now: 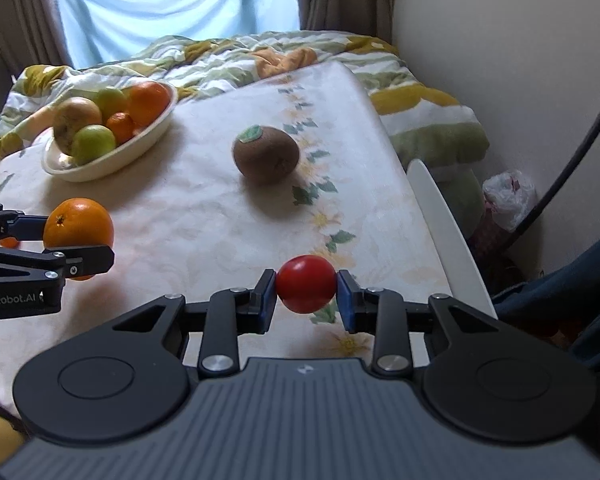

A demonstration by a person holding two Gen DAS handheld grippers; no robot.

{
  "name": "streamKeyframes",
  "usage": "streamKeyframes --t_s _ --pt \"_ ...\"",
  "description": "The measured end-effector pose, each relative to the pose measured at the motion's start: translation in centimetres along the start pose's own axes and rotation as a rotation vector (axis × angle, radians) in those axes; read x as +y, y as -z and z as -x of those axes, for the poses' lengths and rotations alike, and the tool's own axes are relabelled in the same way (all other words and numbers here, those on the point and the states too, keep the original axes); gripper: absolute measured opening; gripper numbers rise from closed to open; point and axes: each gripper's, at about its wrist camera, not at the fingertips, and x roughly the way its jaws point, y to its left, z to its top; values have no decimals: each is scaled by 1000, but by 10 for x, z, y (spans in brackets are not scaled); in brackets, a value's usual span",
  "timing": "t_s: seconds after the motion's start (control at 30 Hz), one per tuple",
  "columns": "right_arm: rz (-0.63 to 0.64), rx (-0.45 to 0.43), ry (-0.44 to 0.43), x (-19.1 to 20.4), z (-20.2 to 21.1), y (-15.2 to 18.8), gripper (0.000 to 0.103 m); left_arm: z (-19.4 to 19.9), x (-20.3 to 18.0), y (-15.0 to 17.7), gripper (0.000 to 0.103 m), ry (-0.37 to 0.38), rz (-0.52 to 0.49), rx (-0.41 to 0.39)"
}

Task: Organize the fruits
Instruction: 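Lift the orange with the left tool while the right tool grasps the red tomato, then release the orange into the bowl with the left tool while the right tool carries the tomato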

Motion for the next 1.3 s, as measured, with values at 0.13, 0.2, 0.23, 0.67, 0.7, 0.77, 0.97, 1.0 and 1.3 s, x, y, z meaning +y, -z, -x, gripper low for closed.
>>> streamKeyframes --t_s 0.13,0.2,0.23,0.67,0.7,0.77,0.97,1.0,1.3 --pt "23 -16 -18 7 12 -8 47 20 1 -4 64 -14 28 -28" --pt "35 -24 -29 10 19 -12 47 30 2 -8 64 -26 40 -38" --pt "40 -27 -35 12 22 -15 47 35 3 -10 64 -31 47 -44" --pt "106 -76 -111 42 50 -65 47 83 28 -42 64 -129 94 -142" --pt "112 -81 -123 45 49 -70 47 84 31 -45 64 -140 102 -146" --pt "125 -88 -149 49 46 -81 47 84 37 -51 64 -157 122 -152" --pt "186 -106 -226 63 30 -118 47 73 54 -74 64 -234 181 -161" --pt "197 -108 -239 64 26 -125 47 70 57 -79 64 -245 192 -161" --pt "287 -101 -336 68 -28 -183 47 20 75 -122 64 -308 267 -152"
